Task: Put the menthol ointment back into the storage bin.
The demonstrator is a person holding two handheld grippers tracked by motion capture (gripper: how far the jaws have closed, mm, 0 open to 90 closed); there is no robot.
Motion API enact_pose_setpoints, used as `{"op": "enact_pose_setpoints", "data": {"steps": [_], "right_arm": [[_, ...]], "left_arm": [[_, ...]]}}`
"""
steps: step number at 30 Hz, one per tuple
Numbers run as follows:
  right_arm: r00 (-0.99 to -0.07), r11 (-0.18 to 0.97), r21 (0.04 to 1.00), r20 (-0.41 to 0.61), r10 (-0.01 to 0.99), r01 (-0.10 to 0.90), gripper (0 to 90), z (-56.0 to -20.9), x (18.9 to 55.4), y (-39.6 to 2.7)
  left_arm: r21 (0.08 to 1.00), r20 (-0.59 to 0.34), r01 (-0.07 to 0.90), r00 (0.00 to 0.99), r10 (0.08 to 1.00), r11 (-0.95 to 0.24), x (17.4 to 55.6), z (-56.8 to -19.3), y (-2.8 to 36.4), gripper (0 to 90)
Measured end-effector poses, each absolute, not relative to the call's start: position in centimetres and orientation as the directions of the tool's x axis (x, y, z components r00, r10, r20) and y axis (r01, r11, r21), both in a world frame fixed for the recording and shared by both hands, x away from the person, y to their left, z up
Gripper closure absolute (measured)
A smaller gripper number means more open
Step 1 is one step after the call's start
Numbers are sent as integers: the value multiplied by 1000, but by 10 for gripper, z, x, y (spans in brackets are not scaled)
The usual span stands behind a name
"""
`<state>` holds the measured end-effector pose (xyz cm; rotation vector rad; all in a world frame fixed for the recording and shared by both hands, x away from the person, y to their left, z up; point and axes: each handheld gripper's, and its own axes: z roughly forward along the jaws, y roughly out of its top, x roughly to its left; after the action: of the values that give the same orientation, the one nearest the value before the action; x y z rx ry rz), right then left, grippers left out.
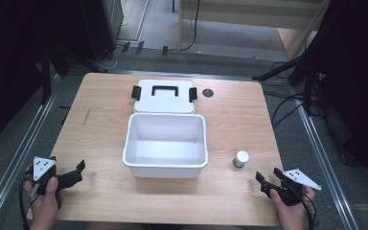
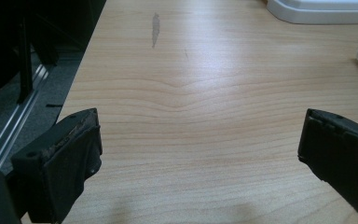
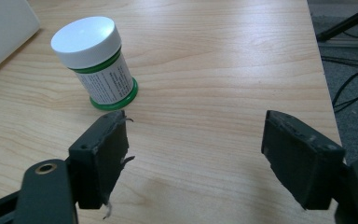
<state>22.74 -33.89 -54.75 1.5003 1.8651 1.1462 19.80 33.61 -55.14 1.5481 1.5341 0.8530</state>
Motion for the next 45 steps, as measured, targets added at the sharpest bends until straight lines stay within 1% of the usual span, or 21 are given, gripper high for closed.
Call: {"op": "enact_pose_setpoints", "data": {"steps": [9, 11, 15, 18, 21, 25, 32, 34, 35, 36, 40, 41, 42, 45], "right_arm": [[-297, 79, 818, 115, 948, 569, 312, -545, 229, -336], [-305, 82, 812, 122, 944, 578, 314, -544, 230, -334], [-331, 121, 797, 103, 938, 592, 304, -539, 232, -327], [-368, 195, 765, 58, 928, 613, 299, -530, 236, -317], [-393, 264, 715, 17, 919, 648, 288, -521, 240, -307], [-438, 330, 650, 5, 899, 684, 260, -512, 248, -297], [-514, 460, 475, -20, 858, 750, 226, -505, 264, -278], [-522, 475, 444, -19, 853, 760, 226, -503, 269, -275], [-522, 475, 444, -19, 853, 760, 226, -503, 269, -275], [-526, 485, 412, -16, 851, 772, 229, -500, 274, -272], [-531, 504, 352, -24, 847, 789, 228, -495, 281, -265], [-531, 504, 352, -24, 847, 789, 228, -495, 281, -265], [-530, 509, 312, -21, 848, 802, 225, -492, 286, -261], [-523, 511, 275, -34, 852, 815, 241, -488, 292, -256]], "left_arm": [[884, -56, 467, 46, 997, 27, 198, -552, 336, 1], [882, -50, 471, 50, 997, 21, 198, -551, 336, 1], [882, -55, 471, 48, 997, 26, 198, -551, 336, 1], [883, -56, 469, 49, 997, 27, 198, -551, 336, 1], [883, -54, 469, 51, 997, 23, 198, -551, 336, 1], [884, -58, 467, 53, 997, 27, 198, -551, 336, 1], [882, -52, 471, 53, 997, 21, 198, -551, 336, 1], [883, -50, 470, 53, 997, 20, 198, -551, 335, 1], [883, -50, 470, 53, 997, 20, 198, -551, 335, 1], [882, -52, 470, 52, 997, 22, 198, -551, 336, 1], [882, -53, 470, 52, 997, 22, 198, -551, 336, 1], [882, -53, 470, 52, 997, 22, 198, -551, 336, 1], [883, -53, 469, 52, 997, 22, 198, -551, 336, 1], [883, -53, 470, 53, 997, 22, 198, -551, 336, 1]]}}
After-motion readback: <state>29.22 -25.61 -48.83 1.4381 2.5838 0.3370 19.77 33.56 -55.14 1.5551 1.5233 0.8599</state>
